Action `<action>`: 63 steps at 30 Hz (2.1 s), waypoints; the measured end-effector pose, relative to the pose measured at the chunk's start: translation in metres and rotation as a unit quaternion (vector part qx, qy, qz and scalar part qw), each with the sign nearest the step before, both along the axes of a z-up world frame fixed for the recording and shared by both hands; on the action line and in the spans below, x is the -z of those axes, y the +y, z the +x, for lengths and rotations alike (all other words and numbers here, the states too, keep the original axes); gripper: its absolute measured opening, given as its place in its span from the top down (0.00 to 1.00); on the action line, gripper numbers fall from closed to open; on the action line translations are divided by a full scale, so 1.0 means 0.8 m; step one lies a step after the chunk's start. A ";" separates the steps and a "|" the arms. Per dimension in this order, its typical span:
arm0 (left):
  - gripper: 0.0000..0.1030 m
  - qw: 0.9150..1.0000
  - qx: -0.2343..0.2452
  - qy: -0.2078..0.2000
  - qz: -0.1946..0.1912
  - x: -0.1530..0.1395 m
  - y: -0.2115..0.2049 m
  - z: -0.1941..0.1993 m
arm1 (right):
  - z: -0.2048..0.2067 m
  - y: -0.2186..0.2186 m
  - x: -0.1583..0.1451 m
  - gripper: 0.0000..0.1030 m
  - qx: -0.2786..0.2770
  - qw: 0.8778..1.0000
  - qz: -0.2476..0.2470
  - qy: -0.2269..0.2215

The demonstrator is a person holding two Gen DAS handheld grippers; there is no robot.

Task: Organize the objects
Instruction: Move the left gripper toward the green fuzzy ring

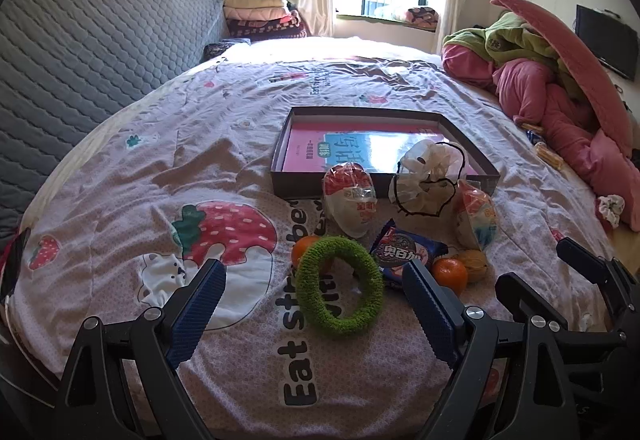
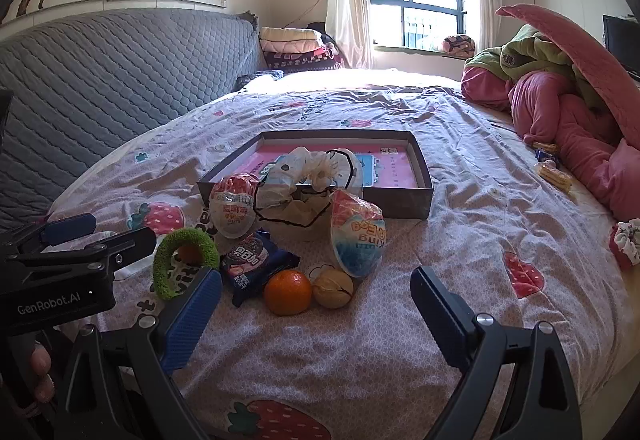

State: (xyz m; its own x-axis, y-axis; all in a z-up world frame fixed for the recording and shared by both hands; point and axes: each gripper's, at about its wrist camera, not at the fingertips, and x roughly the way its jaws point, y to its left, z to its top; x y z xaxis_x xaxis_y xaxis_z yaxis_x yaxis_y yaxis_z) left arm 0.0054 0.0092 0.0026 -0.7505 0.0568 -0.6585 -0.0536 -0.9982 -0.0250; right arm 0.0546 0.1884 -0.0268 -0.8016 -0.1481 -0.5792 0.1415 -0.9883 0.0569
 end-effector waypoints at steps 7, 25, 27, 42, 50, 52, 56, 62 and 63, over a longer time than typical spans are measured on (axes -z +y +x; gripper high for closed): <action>0.12 1.000 0.007 0.001 0.002 0.000 0.002 0.003 | -0.002 0.000 -0.001 0.07 0.000 1.000 -0.001 0.003; 0.12 1.000 0.014 -0.017 0.002 0.013 0.000 -0.003 | -0.004 0.000 0.006 0.07 -0.005 1.000 -0.001 -0.004; 0.12 1.000 0.014 -0.019 0.002 0.015 -0.001 -0.003 | -0.005 0.001 0.007 0.07 -0.005 1.000 -0.002 -0.006; 0.12 0.998 0.018 -0.054 0.002 0.038 -0.004 -0.013 | -0.012 0.007 0.026 0.07 -0.001 0.999 0.000 -0.040; 0.12 0.997 0.003 -0.080 0.007 0.054 -0.018 -0.025 | -0.020 0.012 0.035 0.07 0.006 0.998 0.001 -0.061; 0.12 0.996 -0.003 -0.083 0.009 0.057 -0.022 -0.030 | -0.023 0.015 0.035 0.07 0.008 0.998 -0.001 -0.066; 0.12 0.996 -0.011 -0.091 0.011 0.063 -0.026 -0.040 | -0.034 0.021 0.034 0.07 0.015 0.997 -0.008 -0.071; 0.12 0.994 -0.025 -0.109 0.011 0.075 -0.028 -0.059 | -0.054 0.028 0.034 0.07 0.023 0.996 -0.020 -0.087; 0.12 0.993 -0.025 -0.112 0.014 0.077 -0.028 -0.061 | -0.058 0.029 0.034 0.07 0.024 0.995 -0.021 -0.090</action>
